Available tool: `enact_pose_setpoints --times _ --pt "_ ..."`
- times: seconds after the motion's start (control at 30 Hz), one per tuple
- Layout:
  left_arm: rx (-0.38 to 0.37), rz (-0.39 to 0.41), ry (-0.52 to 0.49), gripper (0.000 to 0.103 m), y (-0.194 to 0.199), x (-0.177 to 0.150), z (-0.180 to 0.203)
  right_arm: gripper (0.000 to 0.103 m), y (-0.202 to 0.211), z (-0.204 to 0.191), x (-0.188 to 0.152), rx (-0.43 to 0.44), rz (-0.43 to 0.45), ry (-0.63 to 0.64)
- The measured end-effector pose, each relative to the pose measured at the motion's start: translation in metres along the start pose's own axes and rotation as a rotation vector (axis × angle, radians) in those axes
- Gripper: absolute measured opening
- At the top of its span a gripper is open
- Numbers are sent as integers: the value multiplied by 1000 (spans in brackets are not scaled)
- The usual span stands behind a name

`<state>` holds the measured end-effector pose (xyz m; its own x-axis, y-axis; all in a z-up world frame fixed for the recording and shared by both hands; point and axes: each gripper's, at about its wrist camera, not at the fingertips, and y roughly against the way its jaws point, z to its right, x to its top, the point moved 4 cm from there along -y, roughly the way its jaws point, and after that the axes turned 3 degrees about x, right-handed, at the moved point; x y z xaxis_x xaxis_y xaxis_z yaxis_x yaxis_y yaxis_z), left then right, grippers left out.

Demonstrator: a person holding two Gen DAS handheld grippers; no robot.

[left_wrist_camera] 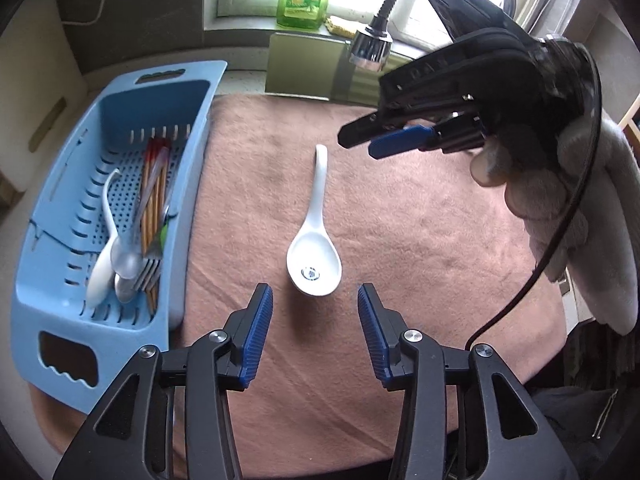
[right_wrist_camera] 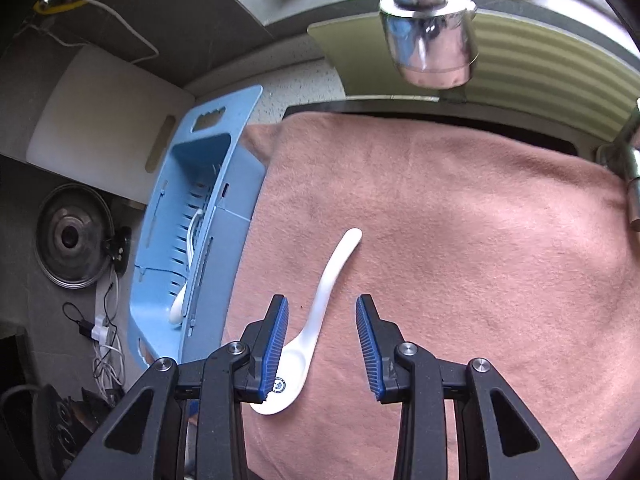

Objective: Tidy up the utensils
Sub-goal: 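Move the right gripper over the white ceramic spoon handle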

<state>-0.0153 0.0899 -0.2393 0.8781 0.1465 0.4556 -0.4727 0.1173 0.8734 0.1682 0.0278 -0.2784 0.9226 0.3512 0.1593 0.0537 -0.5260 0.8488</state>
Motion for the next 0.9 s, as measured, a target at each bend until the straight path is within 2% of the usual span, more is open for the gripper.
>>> enact_pose_setpoints --times 0.23,0.5,0.9 --pt "-13 -22 11 43 -9 -4 4 32 -21 3 4 -4 -36 -8" --pt "9 -61 1 43 -27 -3 9 32 -34 11 10 10 -55 -38" --pt "1 -78 14 43 -41 0 9 32 -54 9 17 -14 -74 -41"
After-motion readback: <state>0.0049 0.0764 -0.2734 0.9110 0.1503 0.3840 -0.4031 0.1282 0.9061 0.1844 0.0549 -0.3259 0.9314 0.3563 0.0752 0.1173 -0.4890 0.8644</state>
